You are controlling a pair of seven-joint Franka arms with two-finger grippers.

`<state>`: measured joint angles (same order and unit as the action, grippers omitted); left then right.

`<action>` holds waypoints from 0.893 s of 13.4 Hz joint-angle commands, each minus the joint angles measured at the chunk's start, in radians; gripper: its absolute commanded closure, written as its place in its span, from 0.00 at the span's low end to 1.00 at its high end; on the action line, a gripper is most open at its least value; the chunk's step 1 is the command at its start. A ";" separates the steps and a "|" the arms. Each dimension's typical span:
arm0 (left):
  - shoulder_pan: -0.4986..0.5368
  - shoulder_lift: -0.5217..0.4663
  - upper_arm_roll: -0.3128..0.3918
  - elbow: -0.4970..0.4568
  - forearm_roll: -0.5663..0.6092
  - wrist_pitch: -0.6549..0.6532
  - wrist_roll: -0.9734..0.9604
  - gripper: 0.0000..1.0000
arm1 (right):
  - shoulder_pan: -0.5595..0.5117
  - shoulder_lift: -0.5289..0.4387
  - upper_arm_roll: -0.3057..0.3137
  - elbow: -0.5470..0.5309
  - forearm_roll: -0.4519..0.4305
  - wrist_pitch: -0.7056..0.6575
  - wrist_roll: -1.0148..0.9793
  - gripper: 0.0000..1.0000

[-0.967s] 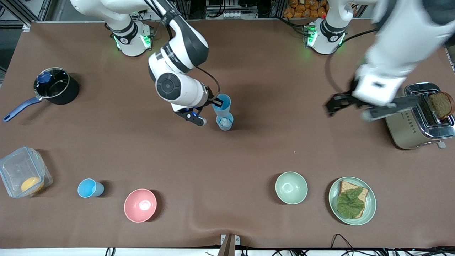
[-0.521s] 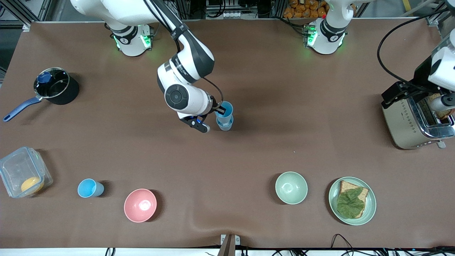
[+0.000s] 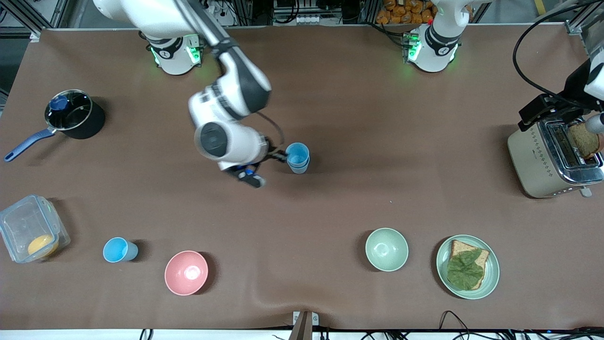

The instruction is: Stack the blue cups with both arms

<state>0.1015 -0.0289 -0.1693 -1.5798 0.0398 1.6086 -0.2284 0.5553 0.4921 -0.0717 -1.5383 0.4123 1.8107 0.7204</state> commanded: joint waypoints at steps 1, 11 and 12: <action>0.021 -0.016 -0.016 -0.016 0.000 -0.007 0.023 0.00 | -0.188 -0.098 0.004 -0.028 -0.103 -0.141 -0.238 0.00; -0.025 0.073 -0.001 0.086 0.008 -0.062 0.020 0.00 | -0.524 -0.430 0.004 -0.059 -0.395 -0.287 -0.760 0.00; -0.026 0.073 -0.001 0.096 0.009 -0.062 0.020 0.00 | -0.537 -0.449 0.003 -0.060 -0.398 -0.301 -0.759 0.00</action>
<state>0.0865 0.0167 -0.1761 -1.5341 0.0398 1.5709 -0.2282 0.0532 0.1228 -0.0897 -1.5422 0.0499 1.5105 -0.0098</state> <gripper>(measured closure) 0.000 0.000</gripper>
